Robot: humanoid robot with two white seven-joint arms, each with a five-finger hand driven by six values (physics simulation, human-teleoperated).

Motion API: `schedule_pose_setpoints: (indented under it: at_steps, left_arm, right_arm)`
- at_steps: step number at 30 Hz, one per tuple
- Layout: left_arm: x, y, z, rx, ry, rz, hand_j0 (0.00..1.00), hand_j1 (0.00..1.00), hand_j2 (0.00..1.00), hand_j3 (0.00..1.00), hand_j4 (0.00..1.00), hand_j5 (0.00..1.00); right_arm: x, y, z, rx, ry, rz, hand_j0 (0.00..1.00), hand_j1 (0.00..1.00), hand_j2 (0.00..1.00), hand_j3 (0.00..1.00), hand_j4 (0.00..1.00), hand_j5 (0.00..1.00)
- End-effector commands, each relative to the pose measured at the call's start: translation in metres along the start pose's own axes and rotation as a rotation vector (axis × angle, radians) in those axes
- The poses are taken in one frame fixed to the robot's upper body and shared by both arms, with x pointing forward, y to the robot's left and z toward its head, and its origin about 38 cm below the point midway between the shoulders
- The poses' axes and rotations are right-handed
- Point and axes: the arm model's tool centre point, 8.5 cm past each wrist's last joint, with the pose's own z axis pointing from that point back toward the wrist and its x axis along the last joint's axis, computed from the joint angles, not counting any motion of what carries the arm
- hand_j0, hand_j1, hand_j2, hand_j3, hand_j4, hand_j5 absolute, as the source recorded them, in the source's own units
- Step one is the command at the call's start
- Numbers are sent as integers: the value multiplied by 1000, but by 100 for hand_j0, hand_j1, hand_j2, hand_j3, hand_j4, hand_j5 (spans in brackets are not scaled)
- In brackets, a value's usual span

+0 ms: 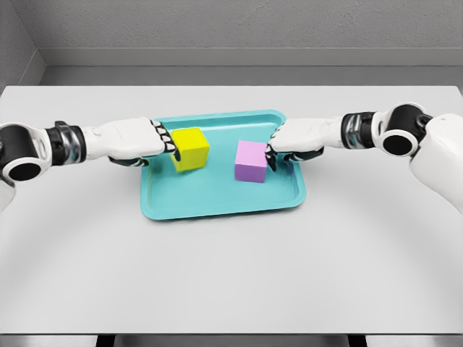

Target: Push two cubes

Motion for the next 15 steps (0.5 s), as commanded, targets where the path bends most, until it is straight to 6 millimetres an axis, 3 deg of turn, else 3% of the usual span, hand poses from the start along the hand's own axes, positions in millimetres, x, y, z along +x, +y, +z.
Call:
schedule_pose_setpoints:
  at_steps: [1, 15]
  left_arm:
    - [3, 0, -5, -1, -5, -2, 73, 73, 73, 73, 73, 73]
    - [1, -7, -1, -15, 1, 9, 73, 73, 73, 73, 73, 73]
  right_arm:
    - [5, 1, -8, 12, -20, 23, 55, 55, 55, 55, 55, 55]
    - [5, -7, -19, -9, -27, 9, 55, 55, 55, 55, 55, 55]
